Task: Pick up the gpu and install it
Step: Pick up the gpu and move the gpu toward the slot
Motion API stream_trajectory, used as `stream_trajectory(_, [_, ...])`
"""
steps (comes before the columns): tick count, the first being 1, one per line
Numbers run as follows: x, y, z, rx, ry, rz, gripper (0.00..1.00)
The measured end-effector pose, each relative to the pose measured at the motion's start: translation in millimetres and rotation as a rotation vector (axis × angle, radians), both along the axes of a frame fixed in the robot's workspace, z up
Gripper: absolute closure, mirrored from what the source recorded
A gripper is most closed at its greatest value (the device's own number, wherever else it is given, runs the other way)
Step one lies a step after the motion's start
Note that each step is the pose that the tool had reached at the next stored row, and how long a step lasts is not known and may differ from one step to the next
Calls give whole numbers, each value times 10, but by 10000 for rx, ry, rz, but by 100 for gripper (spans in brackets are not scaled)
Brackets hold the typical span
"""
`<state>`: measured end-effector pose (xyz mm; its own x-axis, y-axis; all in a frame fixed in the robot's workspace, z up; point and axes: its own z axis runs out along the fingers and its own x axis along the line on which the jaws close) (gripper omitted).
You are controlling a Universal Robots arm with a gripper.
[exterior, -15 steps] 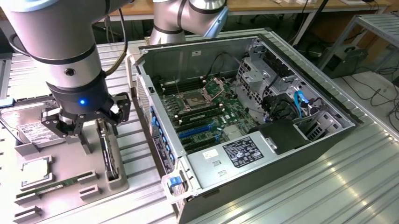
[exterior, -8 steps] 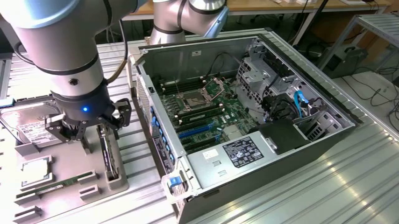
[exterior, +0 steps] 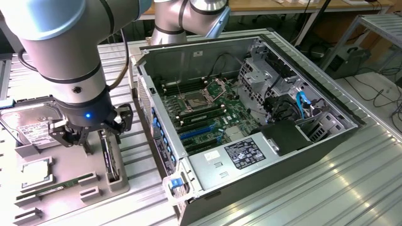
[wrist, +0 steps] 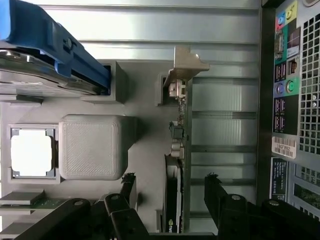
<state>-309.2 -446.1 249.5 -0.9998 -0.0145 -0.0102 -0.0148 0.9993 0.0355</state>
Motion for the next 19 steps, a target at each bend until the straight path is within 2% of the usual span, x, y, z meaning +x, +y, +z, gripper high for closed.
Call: stream_trajectory(19, [0,8,-69,0,0,-122,34])
